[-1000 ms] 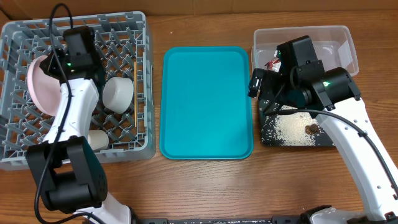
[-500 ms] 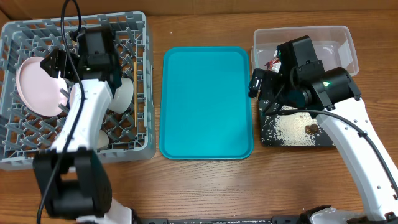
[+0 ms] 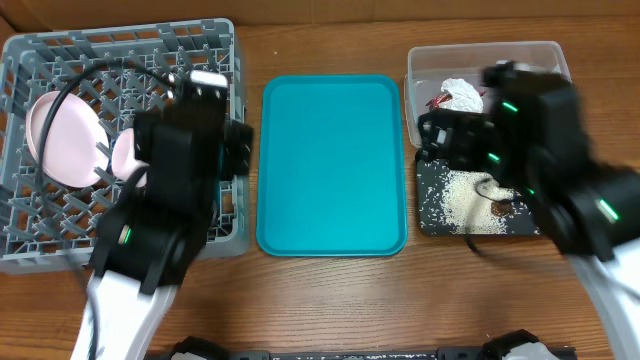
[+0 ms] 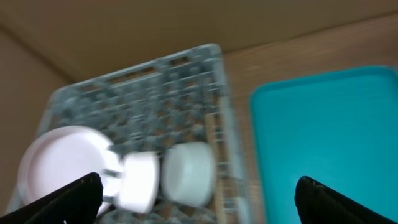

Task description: Sort waste into correct bins and load items into the dishwasher

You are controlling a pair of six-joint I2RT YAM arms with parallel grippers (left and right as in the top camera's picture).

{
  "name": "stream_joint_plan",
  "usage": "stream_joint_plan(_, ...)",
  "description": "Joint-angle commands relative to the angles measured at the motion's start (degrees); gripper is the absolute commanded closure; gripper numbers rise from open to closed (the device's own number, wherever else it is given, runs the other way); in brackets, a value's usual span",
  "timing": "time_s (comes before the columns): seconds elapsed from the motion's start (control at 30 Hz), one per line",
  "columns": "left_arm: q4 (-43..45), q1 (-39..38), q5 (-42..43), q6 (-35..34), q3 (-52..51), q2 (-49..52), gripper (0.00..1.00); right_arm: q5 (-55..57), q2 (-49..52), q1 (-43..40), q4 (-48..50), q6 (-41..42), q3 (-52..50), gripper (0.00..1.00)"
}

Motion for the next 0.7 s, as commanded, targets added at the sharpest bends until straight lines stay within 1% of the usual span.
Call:
stream_joint_plan(0.0, -3.0, -3.5, 7.8, -6.8, 2.3, -7.2, 0.00, -0.2, -7.0, -0.1, 0.2, -3.1, 2.0, 0.00)
stream_joint_plan(0.13, -8.3, -6.5, 7.9, -10.5, 2.4, -15.5, 0.00, -0.2, -12.0, -0.1, -1.8, -3.0, 2.0, 0.00)
stream_joint_plan(0.3, -15.2, -6.7, 8.4, -12.3, 2.4, -20.4, 0.00, -0.2, -13.7, -0.1, -8.0, -3.0, 2.0, 0.00)
stream_joint_plan(0.37, -15.6, -6.7, 10.1, -12.3, 2.4, -20.6, 0.00, -0.2, -13.5, -0.1, -10.3, -3.0, 1.9, 0.00)
stream_joint_plan(0.5, -12.0, -6.7, 11.8, -13.0, 2.4, -20.2, 0.00, -0.2, -13.2, -0.1, -13.5, -3.0, 1.9, 0.00)
stream_joint_plan(0.67, -14.6, -6.7, 11.8, -12.9, 2.4, -20.2, 0.00, -0.2, -13.0, -0.1, -14.1, -3.0, 1.9, 0.00)
